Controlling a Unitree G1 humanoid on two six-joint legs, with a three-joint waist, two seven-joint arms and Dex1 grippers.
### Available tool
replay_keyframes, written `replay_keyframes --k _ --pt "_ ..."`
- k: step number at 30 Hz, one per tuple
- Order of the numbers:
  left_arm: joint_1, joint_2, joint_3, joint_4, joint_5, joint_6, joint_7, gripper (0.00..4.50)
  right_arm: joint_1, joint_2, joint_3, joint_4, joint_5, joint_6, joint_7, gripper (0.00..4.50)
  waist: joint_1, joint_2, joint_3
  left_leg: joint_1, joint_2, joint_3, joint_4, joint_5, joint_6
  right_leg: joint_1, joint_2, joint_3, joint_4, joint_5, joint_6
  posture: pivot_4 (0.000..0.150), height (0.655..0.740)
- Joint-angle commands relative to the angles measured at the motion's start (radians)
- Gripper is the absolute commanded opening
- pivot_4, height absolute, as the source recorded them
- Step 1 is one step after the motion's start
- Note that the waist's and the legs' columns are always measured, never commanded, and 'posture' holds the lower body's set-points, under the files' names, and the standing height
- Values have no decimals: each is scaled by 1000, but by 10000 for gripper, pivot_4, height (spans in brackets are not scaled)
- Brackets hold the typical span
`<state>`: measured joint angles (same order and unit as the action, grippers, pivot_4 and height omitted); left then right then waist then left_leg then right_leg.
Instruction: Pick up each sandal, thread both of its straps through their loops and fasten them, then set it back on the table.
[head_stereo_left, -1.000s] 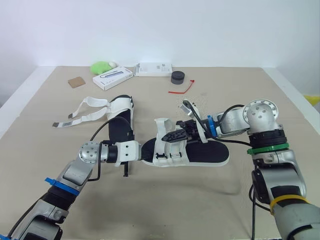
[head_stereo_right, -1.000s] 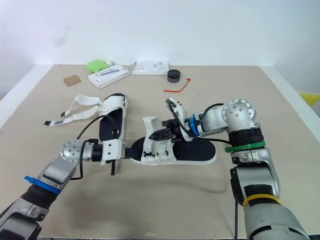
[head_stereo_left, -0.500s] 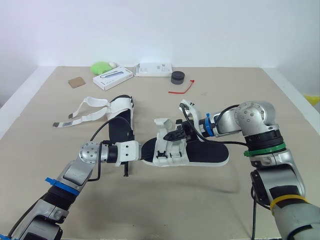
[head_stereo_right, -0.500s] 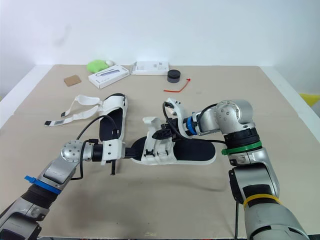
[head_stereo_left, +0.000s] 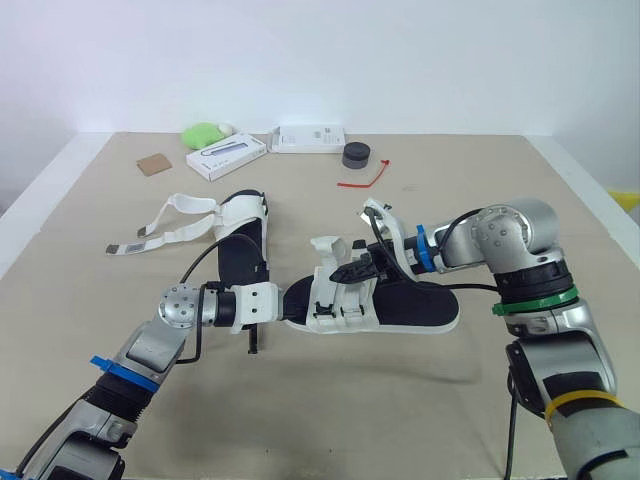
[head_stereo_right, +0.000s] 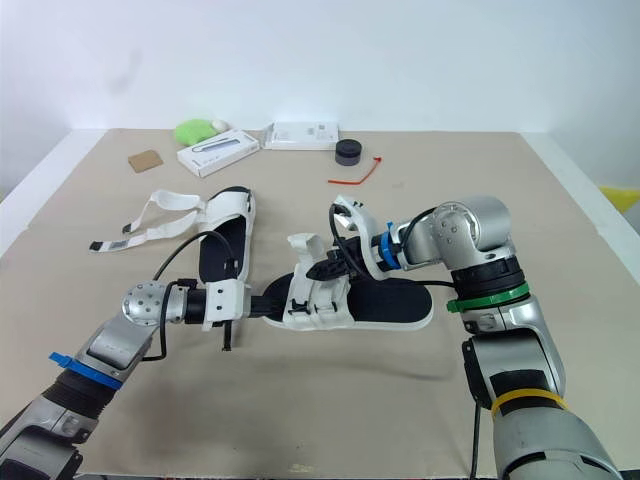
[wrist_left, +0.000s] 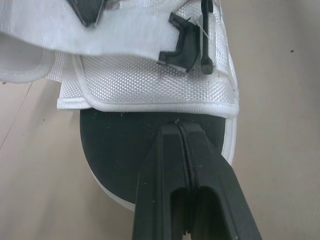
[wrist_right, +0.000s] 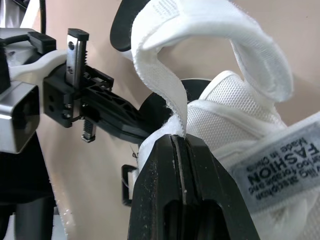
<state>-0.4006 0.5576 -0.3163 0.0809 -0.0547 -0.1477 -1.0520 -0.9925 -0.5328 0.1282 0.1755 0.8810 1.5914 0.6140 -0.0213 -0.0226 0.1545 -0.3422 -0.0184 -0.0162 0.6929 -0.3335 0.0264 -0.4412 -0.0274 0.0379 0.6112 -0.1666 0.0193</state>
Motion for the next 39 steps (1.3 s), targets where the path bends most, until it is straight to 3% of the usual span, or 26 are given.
replay_keyframes --k 1,7,20,29,39 --pt "29 14 -37 57 62 34 -1 0 -54 -3 -55 -13 125 23 -5 952 0 0 0 0 0 -1 0 0 0 0 0 -1 0 0 0 1500 7400" --pt "26 10 -40 61 64 30 -4 0 -52 -12 -54 4 219 23 -76 952 0 0 0 0 0 -2 0 0 0 1 -1 -2 0 0 0 1500 7400" --pt "35 14 -39 50 65 34 -2 0 -26 -22 -47 31 239 23 -143 952 0 0 0 0 0 -2 0 0 0 1 0 -3 0 0 0 1500 7400" --pt "39 17 -38 48 67 35 1 0 -47 -37 -38 48 365 23 -194 952 0 0 0 -1 0 -2 0 0 0 0 0 -3 0 0 0 1500 7400" --pt "30 13 -39 57 67 34 1 0 35 -33 -23 -39 205 0 -182 952 0 0 0 -1 -1 -3 0 0 0 0 1 -3 -1 0 0 1500 7400"
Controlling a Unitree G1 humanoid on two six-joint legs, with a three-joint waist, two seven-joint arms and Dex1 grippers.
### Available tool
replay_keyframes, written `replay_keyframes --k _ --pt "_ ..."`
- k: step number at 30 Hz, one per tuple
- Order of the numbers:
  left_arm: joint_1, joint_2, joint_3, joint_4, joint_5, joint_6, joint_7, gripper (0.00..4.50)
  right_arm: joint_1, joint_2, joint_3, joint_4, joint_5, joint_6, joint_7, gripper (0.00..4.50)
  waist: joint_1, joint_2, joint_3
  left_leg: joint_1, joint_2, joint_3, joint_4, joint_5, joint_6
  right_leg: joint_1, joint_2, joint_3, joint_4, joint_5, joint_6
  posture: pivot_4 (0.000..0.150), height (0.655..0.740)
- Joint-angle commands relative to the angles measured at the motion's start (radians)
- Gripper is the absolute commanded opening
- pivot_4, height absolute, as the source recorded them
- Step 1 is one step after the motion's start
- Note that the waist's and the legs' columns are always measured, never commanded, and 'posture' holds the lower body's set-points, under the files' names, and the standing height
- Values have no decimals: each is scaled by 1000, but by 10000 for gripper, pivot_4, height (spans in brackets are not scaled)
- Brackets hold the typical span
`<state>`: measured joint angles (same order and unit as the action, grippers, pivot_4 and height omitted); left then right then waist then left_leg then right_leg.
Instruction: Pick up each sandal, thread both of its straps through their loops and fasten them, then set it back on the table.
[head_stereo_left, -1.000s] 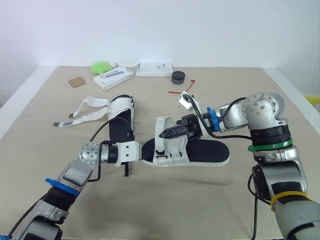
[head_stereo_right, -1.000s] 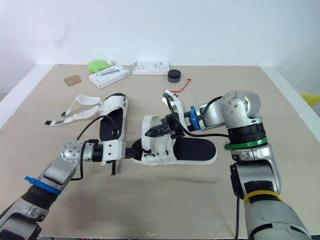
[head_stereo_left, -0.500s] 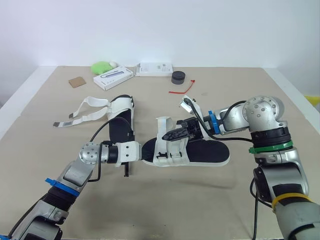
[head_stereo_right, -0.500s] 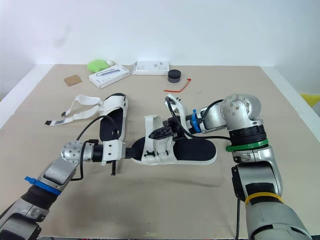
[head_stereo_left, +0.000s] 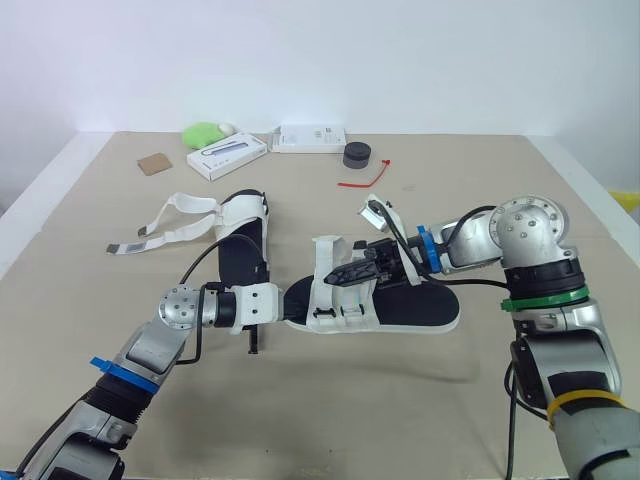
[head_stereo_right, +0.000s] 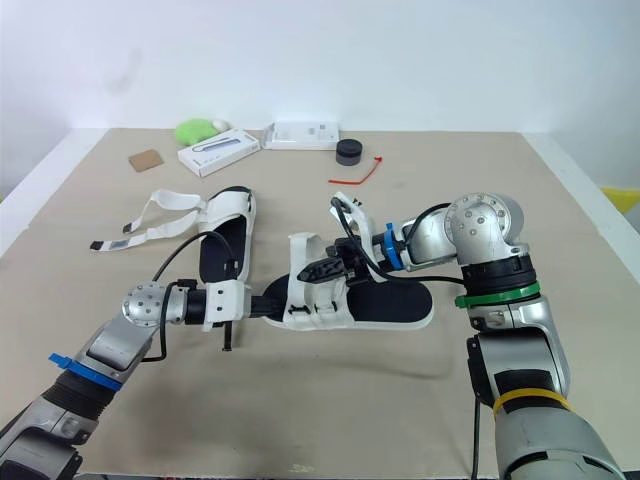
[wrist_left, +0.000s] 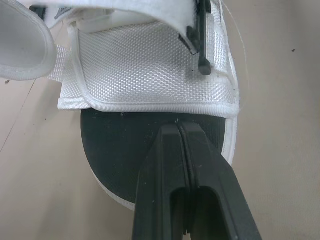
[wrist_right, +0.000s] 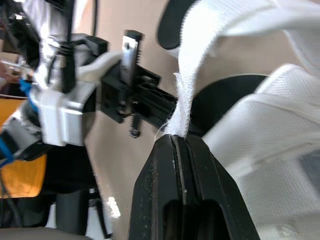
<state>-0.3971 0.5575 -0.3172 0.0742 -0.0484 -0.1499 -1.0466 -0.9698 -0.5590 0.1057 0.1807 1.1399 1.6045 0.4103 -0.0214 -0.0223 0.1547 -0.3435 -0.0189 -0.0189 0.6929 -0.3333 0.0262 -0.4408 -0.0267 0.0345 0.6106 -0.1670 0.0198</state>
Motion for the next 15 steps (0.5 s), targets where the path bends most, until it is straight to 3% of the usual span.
replay_keyframes --k 1,4,9,11,15 --pt "26 15 -38 64 60 36 -5 0 14 -3 -6 -45 -64 -12 29 952 0 0 0 0 0 0 0 0 0 0 0 0 0 0 0 1500 7400" --pt "28 22 -37 65 62 34 -10 0 18 4 -12 -57 -100 -21 57 952 0 0 0 0 0 0 0 0 0 0 1 0 0 0 0 1500 7400" --pt "28 22 -37 64 63 35 -9 0 11 25 -32 -68 -140 -23 93 16487 0 0 0 0 0 0 0 0 0 0 1 0 0 0 0 1500 7400" --pt "29 23 -37 64 62 35 -9 0 5 32 -47 -86 -131 -5 99 26255 0 0 0 0 0 -1 0 0 0 0 1 0 0 0 0 1500 7400" --pt "28 21 -36 64 61 36 -8 0 22 34 -48 -136 -91 10 99 26255 0 0 0 0 0 -1 0 0 0 0 1 -1 0 0 0 1500 7400"
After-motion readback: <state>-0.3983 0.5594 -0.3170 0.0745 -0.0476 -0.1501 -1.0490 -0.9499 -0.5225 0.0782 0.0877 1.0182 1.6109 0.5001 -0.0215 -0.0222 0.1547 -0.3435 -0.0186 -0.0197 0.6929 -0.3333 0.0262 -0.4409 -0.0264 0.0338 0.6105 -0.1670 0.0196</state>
